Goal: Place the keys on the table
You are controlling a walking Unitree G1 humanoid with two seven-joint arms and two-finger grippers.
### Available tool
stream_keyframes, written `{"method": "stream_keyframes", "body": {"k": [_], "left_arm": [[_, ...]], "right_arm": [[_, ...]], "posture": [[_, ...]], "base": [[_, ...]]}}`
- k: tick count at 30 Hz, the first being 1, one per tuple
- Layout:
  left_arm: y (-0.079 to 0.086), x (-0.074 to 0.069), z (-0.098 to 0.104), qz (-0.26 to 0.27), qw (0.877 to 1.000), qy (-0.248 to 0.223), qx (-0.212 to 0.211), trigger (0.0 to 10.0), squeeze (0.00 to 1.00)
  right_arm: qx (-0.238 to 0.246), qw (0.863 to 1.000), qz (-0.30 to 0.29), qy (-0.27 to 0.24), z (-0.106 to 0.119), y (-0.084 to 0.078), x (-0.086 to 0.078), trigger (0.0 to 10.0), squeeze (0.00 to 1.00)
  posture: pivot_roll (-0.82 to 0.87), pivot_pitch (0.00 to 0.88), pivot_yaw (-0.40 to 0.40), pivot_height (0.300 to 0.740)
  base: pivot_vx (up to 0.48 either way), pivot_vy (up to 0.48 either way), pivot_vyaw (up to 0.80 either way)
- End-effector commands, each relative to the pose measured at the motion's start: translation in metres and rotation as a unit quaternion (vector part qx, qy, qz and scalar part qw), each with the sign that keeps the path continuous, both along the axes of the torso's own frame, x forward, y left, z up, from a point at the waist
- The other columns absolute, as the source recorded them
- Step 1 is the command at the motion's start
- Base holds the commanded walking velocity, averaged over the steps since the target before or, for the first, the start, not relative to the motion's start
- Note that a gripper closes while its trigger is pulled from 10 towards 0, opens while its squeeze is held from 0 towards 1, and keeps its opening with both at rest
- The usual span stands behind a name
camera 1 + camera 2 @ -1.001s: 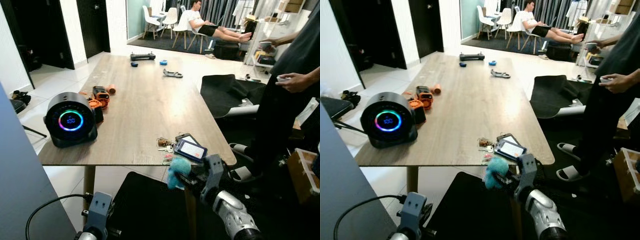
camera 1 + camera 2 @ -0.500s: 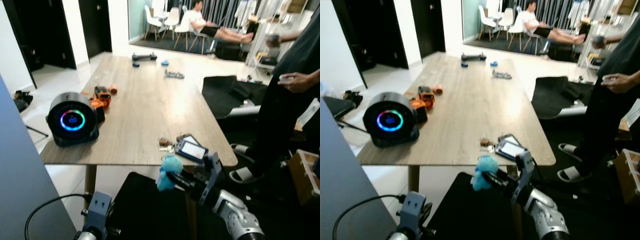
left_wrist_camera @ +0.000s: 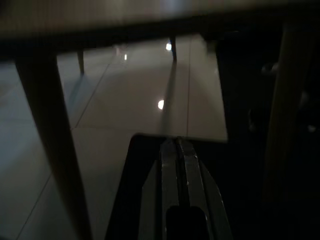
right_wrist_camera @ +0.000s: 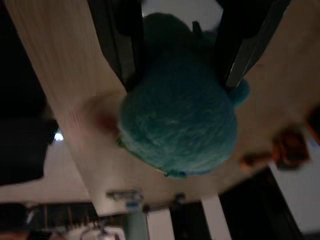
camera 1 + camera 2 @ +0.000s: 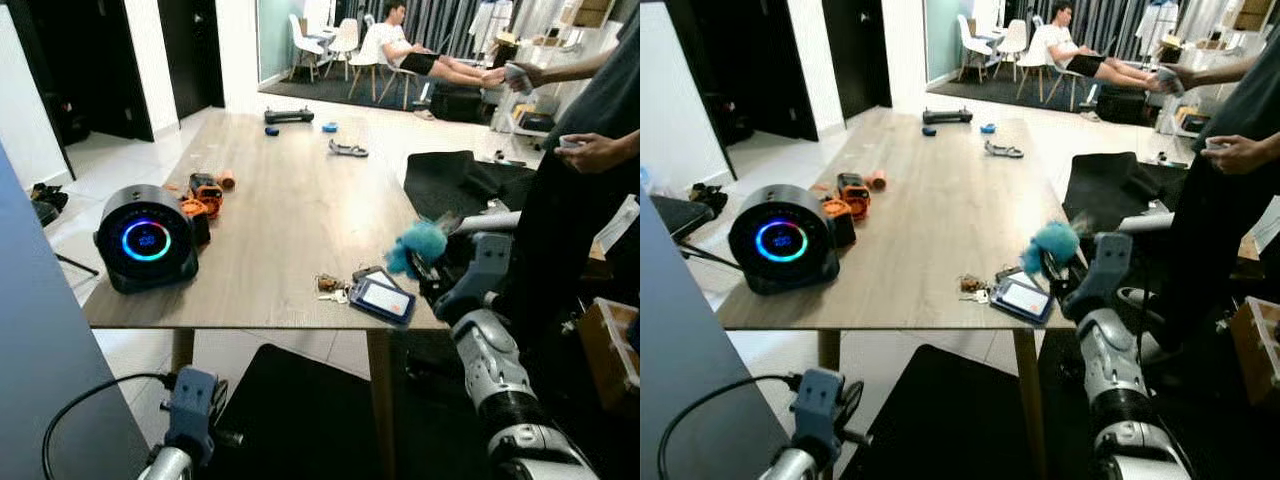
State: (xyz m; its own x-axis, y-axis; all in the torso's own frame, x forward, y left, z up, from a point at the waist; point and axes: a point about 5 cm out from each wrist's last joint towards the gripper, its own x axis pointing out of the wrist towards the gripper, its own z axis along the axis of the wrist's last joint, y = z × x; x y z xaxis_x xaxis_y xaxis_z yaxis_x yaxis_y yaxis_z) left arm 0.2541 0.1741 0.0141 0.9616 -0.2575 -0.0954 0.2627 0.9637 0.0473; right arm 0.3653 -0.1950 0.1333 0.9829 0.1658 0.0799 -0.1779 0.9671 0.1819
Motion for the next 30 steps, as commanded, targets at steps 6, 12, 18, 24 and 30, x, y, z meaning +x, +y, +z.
{"method": "stream_keyframes", "body": {"k": [6, 12, 18, 24, 30], "left_arm": [[-0.005, 0.003, 0.016, -0.002, 0.998, -0.048, -0.034, 10.0, 0.0], [-0.006, 0.008, 0.051, -0.003, 0.99, -0.127, -0.065, 10.0, 0.0], [-0.019, 0.016, 0.075, -0.025, 0.983, -0.171, -0.068, 10.0, 0.0], [-0.028, 0.017, 0.082, -0.041, 0.98, -0.18, -0.069, 10.0, 0.0], [-0.035, 0.013, 0.084, -0.061, 0.981, -0.173, -0.061, 10.0, 0.0]], "right_arm": [[-0.025, 1.0, -0.009, 0.005, 0.007, 0.003, 0.008, 10.0, 0.0], [-0.037, 0.999, -0.033, 0.005, 0.01, 0.005, 0.016, 10.0, 0.0], [-0.045, 0.998, -0.004, 0.049, 0.007, 0.019, 0.023, 10.0, 0.0], [-0.047, 0.998, 0.033, 0.031, 0.016, 0.035, 0.027, 10.0, 0.0], [-0.047, 0.994, 0.095, 0.02, 0.023, 0.059, 0.029, 10.0, 0.0]], "posture": [[0.1, 0.036, -0.043, 0.74], [0.11, 0.044, -0.042, 0.74], [0.11, 0.057, -0.041, 0.74], [0.11, 0.061, -0.045, 0.74], [0.11, 0.059, -0.046, 0.74]], "base": [[0.0, 0.0, 0.0], [0.0, 0.0, 0.0], [0.0, 0.0, 0.0], [0.0, 0.0, 0.0], [0.0, 0.0, 0.0]]}}
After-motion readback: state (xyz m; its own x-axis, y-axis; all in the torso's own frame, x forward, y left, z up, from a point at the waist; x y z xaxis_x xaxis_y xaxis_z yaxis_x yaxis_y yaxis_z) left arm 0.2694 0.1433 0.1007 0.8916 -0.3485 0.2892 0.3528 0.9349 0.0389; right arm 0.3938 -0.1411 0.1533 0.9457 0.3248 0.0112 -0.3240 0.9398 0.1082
